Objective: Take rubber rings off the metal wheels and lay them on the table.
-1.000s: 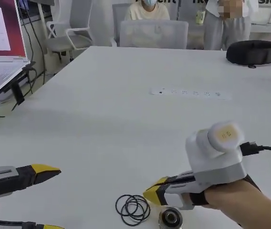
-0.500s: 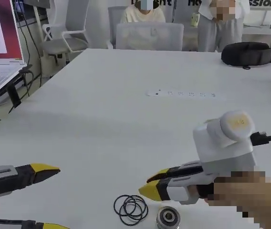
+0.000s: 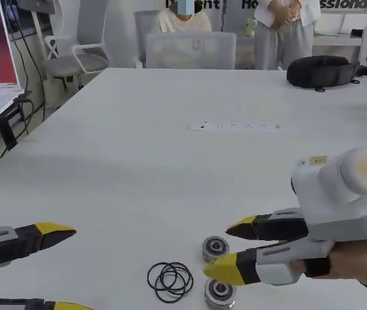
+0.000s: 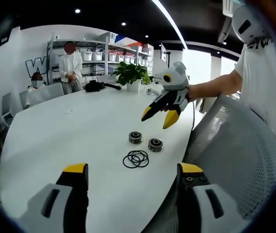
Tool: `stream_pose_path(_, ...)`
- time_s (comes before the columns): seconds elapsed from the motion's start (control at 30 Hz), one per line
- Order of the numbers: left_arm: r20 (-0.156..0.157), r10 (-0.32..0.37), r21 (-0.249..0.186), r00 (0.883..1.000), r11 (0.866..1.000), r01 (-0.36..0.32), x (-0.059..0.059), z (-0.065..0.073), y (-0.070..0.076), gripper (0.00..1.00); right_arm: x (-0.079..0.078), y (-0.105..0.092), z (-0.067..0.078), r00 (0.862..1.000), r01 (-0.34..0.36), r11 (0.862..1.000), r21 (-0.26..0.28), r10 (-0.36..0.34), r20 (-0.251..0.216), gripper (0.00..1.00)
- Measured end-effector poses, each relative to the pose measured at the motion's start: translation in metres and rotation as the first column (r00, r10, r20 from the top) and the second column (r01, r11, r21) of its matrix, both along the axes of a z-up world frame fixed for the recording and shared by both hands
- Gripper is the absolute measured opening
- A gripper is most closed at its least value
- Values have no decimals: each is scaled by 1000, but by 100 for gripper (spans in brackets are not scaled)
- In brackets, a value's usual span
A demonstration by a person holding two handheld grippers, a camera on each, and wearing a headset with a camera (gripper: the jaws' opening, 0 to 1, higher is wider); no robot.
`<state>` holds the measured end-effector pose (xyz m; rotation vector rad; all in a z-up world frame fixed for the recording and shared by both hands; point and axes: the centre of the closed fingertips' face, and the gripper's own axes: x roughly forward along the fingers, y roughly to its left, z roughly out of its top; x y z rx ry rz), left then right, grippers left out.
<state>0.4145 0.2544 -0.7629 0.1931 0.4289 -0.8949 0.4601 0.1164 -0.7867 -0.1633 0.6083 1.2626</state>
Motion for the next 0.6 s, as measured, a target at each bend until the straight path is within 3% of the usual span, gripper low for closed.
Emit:
stream_pose_path(0.13,0,1,-9,1000,1000,-1,0,0,-1,72,-7,-9,1,1000,0,1000,1,0,4,56)
stream_pose_path(0.23,-1,0,-12,1000,1000,0,0,1,-2,73,-8,-21,2,998,8,1000,-20,-7,56,60)
stream_pose_path(0.3,-2,2,-15,1000,1000,-2,0,0,-2,73,-9,-28,3,998,17,1000,-21,-15,64,62)
stream_pose_path(0.6,-8,15,-33,1000,999,-15,0,-2,-4,73,-11,-58,3,990,114,993,8,-114,81,76)
